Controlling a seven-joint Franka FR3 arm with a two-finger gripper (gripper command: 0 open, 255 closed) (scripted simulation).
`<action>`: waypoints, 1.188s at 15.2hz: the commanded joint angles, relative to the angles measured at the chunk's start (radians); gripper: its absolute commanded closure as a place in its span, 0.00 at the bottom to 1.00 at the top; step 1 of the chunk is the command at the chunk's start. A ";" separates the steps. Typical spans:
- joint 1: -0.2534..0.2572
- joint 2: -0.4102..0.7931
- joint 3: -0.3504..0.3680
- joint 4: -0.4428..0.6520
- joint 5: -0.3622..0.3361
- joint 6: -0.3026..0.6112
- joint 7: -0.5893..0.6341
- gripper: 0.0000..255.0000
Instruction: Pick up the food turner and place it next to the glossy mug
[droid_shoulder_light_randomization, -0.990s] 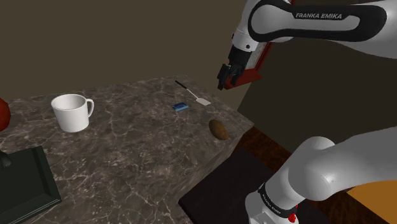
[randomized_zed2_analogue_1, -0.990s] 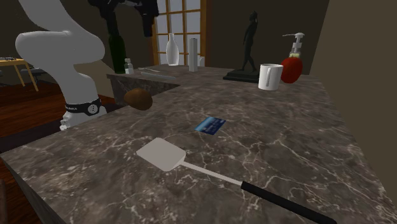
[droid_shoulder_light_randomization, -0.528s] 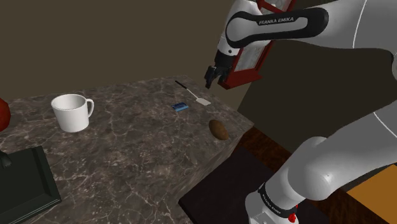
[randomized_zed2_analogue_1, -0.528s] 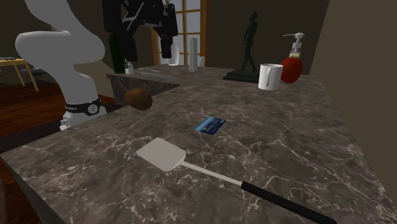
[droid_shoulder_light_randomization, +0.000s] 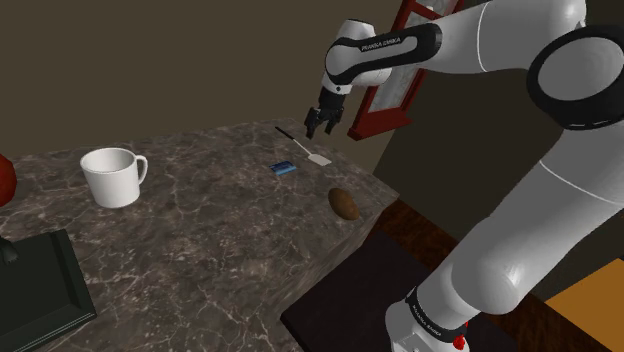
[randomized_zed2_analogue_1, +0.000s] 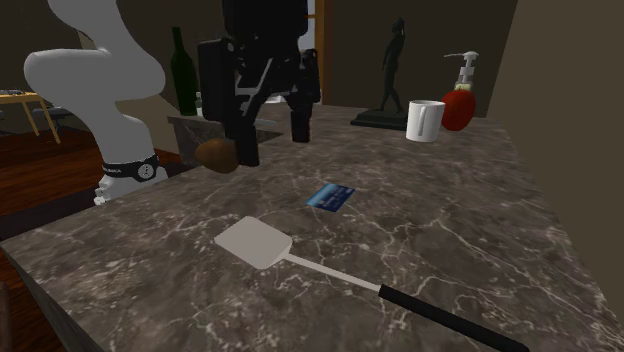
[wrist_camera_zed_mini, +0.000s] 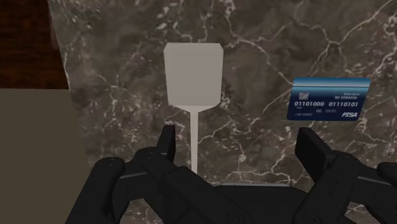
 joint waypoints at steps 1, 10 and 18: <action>-0.007 0.082 -0.005 0.072 0.019 0.014 -0.020 0.00; -0.041 0.344 -0.005 0.298 0.078 0.059 -0.074 0.00; -0.043 0.383 -0.002 0.278 0.086 0.118 -0.079 0.00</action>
